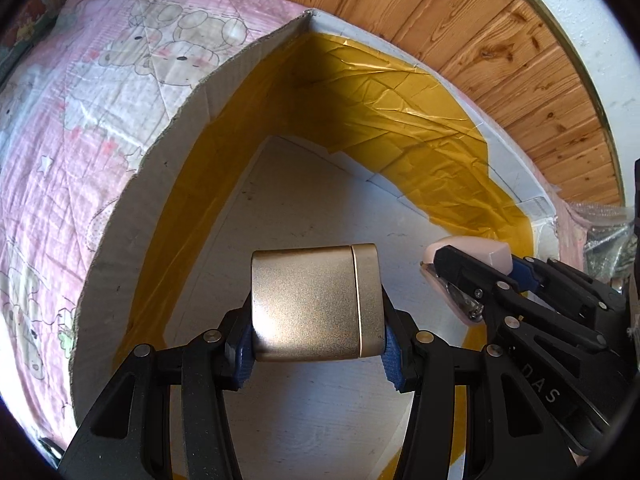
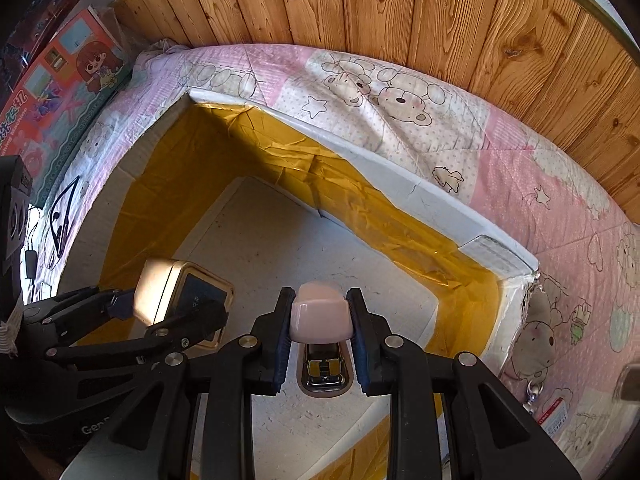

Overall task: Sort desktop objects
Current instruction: 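Carry the gold tin and pink stapler into the cardboard box with both tools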

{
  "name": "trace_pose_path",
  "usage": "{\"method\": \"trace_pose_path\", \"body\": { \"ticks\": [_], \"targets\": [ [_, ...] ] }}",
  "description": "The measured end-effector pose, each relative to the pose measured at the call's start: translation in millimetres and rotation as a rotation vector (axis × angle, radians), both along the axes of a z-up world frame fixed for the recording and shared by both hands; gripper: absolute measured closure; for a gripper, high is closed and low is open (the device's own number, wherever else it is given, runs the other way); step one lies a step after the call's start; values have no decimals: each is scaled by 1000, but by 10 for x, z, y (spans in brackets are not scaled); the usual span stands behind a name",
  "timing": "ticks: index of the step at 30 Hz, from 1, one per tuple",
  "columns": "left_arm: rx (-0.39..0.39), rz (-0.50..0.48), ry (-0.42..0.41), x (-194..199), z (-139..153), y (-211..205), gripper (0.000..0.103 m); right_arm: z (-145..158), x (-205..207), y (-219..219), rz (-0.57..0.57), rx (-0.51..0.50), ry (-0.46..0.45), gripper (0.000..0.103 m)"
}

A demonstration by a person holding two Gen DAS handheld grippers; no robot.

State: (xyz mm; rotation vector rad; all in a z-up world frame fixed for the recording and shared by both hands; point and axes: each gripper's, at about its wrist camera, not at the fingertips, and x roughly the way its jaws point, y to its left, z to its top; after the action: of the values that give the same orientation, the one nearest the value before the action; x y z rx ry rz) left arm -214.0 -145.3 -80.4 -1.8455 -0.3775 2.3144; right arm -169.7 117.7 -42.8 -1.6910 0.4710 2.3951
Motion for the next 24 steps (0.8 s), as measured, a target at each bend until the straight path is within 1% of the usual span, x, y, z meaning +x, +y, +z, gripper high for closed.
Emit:
{"method": "trace_pose_path", "body": {
  "ticks": [3,7,11,14,24],
  "targets": [
    [-13,-18,20,1,-5,35,50,-25,-39,0,10,13,-19,75],
    [-35,-19,26,-1,-54,69,50,-60,-90,-13,28,38,-41,75],
    [-86,-19,32,8,-99,117,49,-96,-125,-26,41,53,-50,75],
    [-110,-19,38,23,-117,153,49,-111,-138,-38,43,68,-56,75],
    [-118,-27,45,68,-69,176,47,-45,-40,-74,37,79,-40,75]
  ]
}}
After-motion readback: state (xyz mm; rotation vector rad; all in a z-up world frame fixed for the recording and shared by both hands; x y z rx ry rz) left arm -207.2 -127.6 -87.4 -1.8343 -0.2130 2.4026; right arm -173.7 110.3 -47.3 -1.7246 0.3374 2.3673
